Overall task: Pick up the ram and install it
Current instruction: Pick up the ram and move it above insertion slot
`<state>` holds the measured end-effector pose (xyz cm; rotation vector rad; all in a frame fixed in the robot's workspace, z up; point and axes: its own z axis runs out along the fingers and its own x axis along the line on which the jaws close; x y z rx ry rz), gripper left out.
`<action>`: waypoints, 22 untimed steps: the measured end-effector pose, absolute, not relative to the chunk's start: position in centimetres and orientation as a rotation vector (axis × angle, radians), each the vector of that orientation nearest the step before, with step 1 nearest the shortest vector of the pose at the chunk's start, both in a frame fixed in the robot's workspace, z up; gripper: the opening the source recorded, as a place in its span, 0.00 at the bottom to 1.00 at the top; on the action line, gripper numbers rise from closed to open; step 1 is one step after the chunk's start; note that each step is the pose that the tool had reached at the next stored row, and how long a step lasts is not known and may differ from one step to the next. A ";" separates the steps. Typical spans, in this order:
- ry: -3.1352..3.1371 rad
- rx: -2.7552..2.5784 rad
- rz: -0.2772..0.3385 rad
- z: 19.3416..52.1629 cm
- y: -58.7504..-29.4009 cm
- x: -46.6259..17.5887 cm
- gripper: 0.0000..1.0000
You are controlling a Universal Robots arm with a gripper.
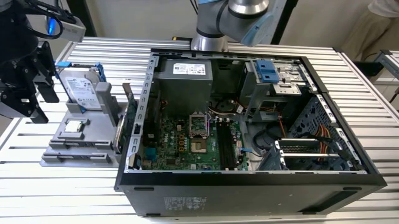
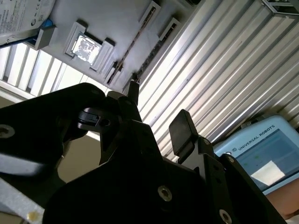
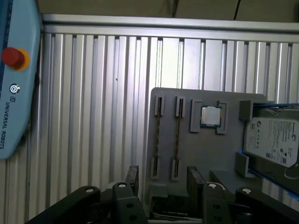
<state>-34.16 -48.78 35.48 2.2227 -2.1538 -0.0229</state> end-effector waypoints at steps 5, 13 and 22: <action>-2.154 2.223 -0.023 35.2 -48.8 -34.2 1.00; -2.154 2.223 -0.023 34.7 -48.8 -34.2 1.00; -2.154 2.223 -0.023 34.2 -48.8 -34.2 1.00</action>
